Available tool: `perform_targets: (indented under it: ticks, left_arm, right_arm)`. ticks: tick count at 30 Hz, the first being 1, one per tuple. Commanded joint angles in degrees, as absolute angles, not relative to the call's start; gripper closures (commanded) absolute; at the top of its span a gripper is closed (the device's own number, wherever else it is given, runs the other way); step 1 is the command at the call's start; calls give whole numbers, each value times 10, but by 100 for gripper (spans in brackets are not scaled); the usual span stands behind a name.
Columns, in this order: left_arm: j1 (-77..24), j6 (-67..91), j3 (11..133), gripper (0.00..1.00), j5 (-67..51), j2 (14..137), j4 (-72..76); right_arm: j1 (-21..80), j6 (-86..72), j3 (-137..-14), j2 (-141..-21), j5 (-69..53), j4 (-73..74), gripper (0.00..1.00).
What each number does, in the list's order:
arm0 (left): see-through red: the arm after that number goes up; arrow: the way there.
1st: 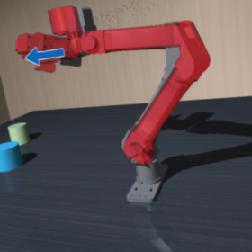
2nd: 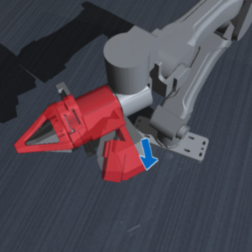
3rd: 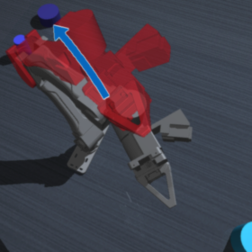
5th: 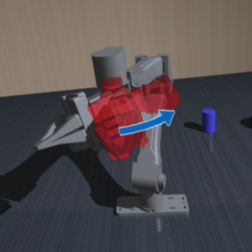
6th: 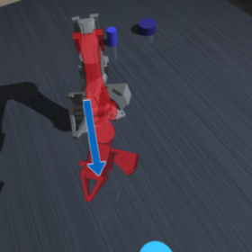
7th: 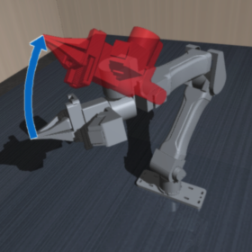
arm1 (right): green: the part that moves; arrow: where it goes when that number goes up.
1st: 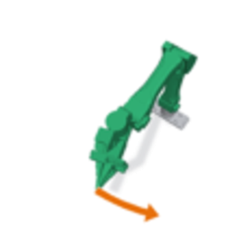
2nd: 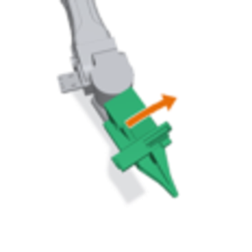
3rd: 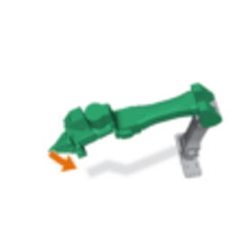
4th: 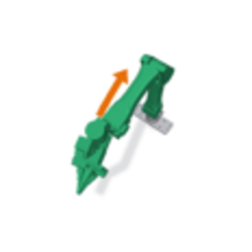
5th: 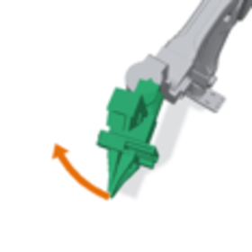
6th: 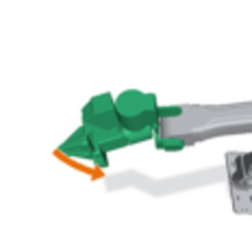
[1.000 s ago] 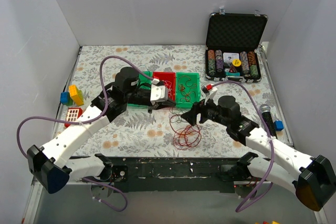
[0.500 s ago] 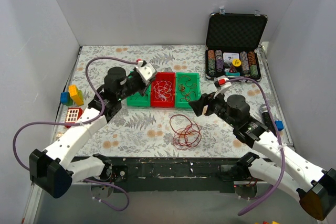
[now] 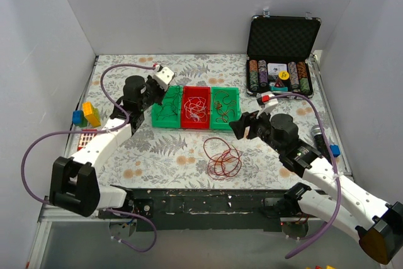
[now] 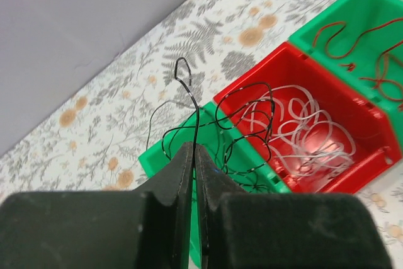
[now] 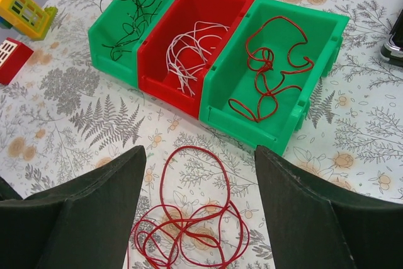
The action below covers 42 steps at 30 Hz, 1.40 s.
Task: Untangle the cables
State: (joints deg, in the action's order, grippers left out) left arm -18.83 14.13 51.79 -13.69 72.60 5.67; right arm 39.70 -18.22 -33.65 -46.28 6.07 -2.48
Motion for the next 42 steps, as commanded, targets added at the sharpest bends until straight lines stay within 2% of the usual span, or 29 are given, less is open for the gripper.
perform_targets:
  ticks: [1,12,13,18,23,26,27,32,38,40,42]
  left_arm:
    - [-157,129,505,100,-97,766,105]
    - [-142,72,481,100,-130,824,90]
    - [-142,65,476,98,-135,826,81]
    - [-142,52,485,55,-150,843,32]
    - [-142,70,523,27,-172,829,10]
    - [-142,86,552,6,-210,803,-34]
    - [-142,89,562,2,-222,792,-49]
    - [-142,110,610,2,-275,741,-122]
    - [-143,127,610,2,-342,679,-152]
    - [-148,114,601,2,-380,661,-160]
    - [-161,99,585,2,-405,643,-164]
  right_arm:
    - [394,-187,-332,-456,67,-31,22]
    - [393,-196,-321,-464,61,-32,22]
    - [393,-197,-322,-470,58,-30,21]
    - [393,-188,-340,-518,21,-1,18]
    - [395,-186,-328,-561,-75,25,15]
    - [405,-186,-314,-587,-109,34,14]
    - [410,-184,-311,-591,-119,34,14]
    - [442,-147,-306,-598,-181,10,19]
    - [451,-104,-360,-693,-187,48,28]
    - [453,-101,-372,-722,-178,53,33]
    - [454,-101,-376,-742,-178,47,42]
